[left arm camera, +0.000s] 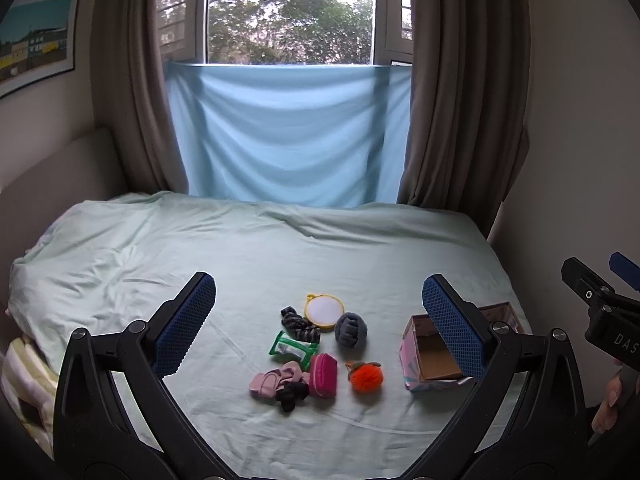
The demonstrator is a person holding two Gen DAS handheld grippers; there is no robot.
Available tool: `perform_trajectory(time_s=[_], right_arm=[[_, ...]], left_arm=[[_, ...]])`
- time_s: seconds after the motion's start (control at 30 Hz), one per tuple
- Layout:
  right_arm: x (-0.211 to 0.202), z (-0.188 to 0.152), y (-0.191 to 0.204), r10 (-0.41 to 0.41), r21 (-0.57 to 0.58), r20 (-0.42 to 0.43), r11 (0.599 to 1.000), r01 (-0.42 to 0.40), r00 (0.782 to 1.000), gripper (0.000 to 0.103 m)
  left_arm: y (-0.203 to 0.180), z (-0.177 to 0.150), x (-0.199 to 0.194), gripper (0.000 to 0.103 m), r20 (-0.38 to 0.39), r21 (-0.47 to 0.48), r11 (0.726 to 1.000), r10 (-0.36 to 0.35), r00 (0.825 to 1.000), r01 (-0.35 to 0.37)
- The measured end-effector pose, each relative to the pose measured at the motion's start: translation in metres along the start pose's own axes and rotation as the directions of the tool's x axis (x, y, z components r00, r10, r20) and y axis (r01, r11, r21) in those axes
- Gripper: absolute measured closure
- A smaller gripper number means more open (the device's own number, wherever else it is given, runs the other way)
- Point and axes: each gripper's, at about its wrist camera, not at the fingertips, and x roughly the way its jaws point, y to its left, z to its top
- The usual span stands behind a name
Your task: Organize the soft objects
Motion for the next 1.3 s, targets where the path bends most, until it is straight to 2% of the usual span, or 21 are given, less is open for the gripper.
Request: perform_trajectory(time_s=[0.83,1.0,1.13,1.3], right_arm=[[0.0,0.004,-0.002,0.029,-0.004,-0.002,1.0,-0.029,1.0,0.0],[0.012,0.004,0.005,0.076,-0.023,-0.042,0.997,-0.077,0.996,0.0],[0.031,-0.013,0.023,0.079,-0.031,-0.062,0.996,-0.081,0.995,0.0],[0.062,-0.045,0.054,0.096,0.002,-0.132,0.995,-0.097,0.987,0.0]], left_arm=[[0.001,0.005,0.001,0.001,-0.007,-0.016,1.0,0.012,1.0,-0.012],[0.027,-0.002,0.013,0.001,-0.025,-0.047,0.998,0.047,0.999,-0.048],[0.058,-0.026,0.041,0.001,-0.104,-0.041,0.998,0.035,0.994,-0.04],[0.09,-0.059,0.079,0.001,-0.168,0.011,1.0,-0.024,0.986,0.027]])
